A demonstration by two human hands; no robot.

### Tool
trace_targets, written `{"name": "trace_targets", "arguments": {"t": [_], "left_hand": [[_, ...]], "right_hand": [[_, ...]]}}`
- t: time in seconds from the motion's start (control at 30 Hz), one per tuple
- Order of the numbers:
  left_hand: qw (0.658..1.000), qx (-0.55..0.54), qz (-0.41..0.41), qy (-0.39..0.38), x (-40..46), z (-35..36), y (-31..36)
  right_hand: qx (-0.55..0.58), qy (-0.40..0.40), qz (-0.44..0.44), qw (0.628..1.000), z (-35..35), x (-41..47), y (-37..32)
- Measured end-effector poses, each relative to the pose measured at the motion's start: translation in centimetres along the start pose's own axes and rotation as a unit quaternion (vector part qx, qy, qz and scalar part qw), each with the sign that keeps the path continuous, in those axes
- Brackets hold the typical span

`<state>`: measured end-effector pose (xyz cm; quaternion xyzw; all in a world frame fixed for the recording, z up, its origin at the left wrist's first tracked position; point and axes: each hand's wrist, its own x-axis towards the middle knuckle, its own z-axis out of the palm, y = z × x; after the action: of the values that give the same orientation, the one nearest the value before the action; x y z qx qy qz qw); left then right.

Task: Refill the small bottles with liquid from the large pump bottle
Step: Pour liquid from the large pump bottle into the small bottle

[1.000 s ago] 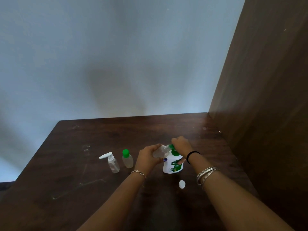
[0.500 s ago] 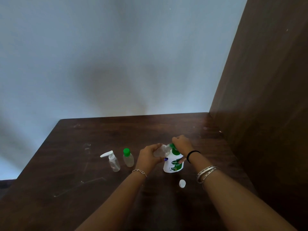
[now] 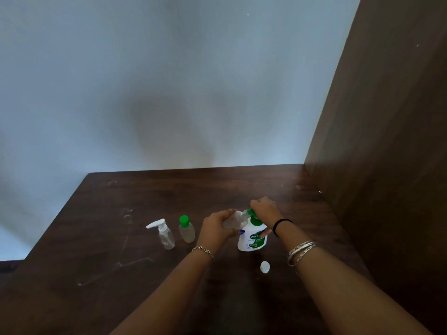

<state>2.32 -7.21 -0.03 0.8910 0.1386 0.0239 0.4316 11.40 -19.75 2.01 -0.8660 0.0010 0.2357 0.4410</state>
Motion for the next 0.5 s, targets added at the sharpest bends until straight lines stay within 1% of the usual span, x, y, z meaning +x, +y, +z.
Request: {"name": "trace_targets", "arguments": {"t": [0.1,0.17,0.37,0.43,0.5], "left_hand": [[1.0,-0.008,0.006,0.001,0.07,-0.03,0.13],[1.0,-0.009,0.01,0.004,0.15,-0.05,0.23],[1.0,-0.001,0.006,0.006,0.24,0.07,0.04],[1.0,-0.006,0.006,0.009,0.25,0.14,0.0],[1.0,-0.014,0.007,0.009,0.29,0.19,0.04]], "right_hand": [[0.024,-0.032,0.024,0.999,-0.32,-0.04,0.07],[0.026,-0.04,0.03,0.998,-0.38,-0.03,0.04],[-0.01,0.021,-0.013,1.0,0.06,-0.15,-0.05],[-0.007,0.017,-0.012,1.0,0.08,-0.12,0.05],[0.007,-0.004,0.003,1.0,-0.05,0.02,0.15]]}}
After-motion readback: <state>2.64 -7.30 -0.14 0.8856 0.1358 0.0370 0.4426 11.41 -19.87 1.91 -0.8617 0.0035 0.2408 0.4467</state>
